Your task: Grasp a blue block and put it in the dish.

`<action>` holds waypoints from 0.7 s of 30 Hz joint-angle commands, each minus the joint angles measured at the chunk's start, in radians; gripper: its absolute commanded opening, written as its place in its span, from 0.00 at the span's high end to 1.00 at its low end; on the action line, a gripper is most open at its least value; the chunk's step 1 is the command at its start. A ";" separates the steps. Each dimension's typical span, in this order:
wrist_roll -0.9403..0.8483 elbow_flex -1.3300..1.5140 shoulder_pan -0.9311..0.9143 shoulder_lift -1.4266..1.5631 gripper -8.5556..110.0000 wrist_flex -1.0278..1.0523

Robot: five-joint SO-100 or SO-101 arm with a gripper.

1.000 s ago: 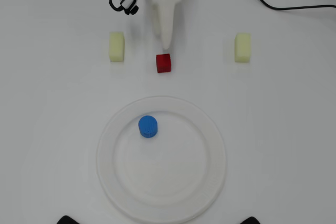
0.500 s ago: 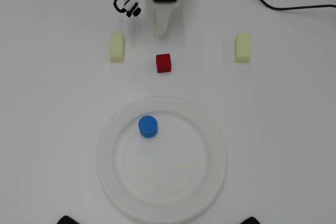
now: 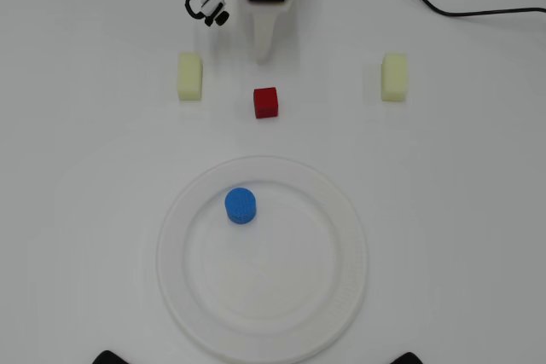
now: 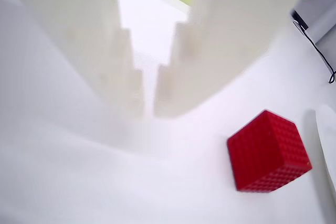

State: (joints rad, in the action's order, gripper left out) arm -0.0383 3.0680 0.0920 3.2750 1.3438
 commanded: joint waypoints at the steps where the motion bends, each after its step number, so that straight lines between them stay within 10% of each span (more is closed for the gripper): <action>1: -0.012 0.091 0.009 0.173 0.93 0.028; 21: -0.002 0.098 -0.006 0.173 0.93 0.025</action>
State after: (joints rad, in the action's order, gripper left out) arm -0.0491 3.0726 0.0920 3.2750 1.3438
